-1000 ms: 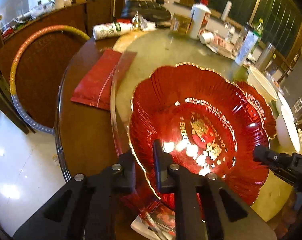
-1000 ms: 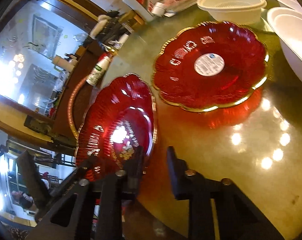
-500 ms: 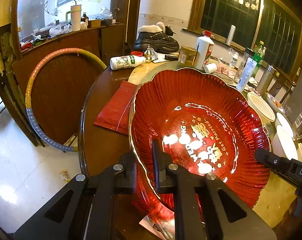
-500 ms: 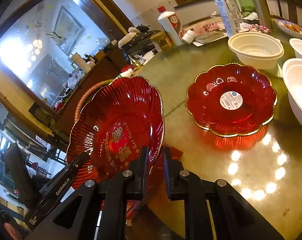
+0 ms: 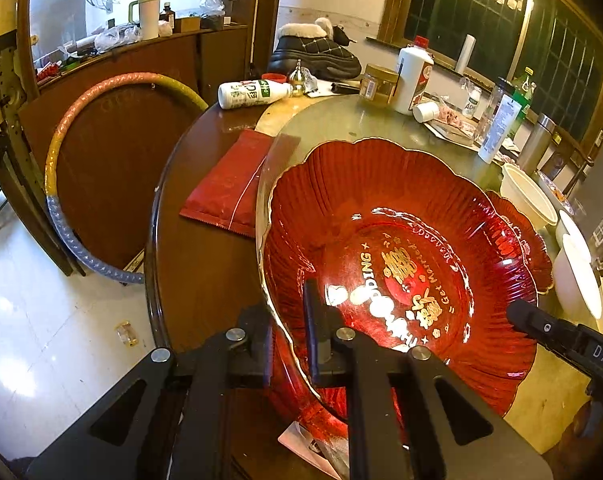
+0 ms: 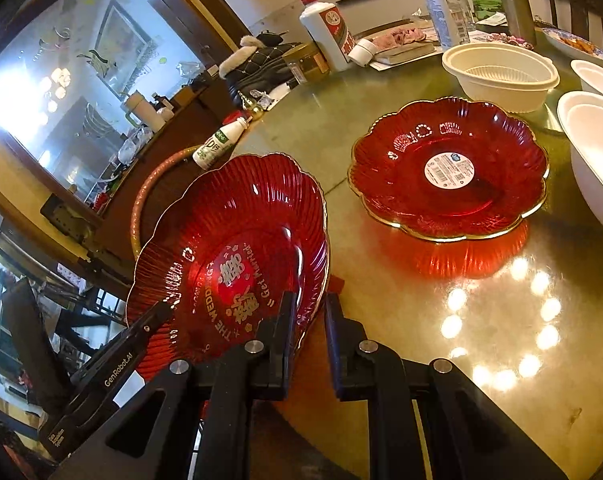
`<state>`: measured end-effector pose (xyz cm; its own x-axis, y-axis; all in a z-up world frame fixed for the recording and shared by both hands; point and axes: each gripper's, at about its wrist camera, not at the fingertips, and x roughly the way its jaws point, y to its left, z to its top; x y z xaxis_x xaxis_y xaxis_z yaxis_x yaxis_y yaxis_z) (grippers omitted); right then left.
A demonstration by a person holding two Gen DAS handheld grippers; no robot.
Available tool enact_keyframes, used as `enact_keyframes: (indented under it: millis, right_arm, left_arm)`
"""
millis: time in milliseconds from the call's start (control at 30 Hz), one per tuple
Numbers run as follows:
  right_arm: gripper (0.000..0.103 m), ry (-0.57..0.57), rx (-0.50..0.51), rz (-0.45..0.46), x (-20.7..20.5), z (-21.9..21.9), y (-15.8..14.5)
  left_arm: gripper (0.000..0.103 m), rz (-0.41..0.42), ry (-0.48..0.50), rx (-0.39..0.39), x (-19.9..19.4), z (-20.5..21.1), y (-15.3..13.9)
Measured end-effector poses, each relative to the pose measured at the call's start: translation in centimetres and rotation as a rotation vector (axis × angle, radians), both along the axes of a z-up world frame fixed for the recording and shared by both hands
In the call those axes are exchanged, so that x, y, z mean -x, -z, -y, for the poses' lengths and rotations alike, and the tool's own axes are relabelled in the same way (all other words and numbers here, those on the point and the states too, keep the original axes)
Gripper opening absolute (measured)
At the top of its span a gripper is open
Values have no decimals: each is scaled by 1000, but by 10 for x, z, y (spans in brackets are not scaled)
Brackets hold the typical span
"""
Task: Organize plates and bowls
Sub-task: 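Carry the large red bowl with the left tool toward the sticker-labelled red plate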
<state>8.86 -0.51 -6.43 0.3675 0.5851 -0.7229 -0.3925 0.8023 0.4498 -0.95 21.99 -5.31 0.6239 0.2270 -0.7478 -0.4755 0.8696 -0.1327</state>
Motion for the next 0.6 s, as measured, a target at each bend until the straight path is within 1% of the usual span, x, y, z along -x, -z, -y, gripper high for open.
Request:
enact_keyframes:
  millis: [167,200,233,300,533,600]
  right_arm:
    - [14,4,5,-12,-3,-1,4]
    - [15,7,7,-16,-4,-1,5]
    - [18,9,5,-27,-5,0,7]
    - [19,7,0,-36,-7,1,8]
    - [20,-15,-5,-47,-8,5,7]
    - [24,-12,-16,-41,-8,9,5]
  left_arm:
    - [11,-23,8,-6,-6,0,5]
    - [11,-33,14,0,-9,-1,8]
    - [11,-41,15,6,-10,-1,10]
    - [11,-52,15,18,-13,-1,15]
    - [12,-36,-14,20,-9,-2,10]
    - [12,-27,-37,14,-6,-6,5]
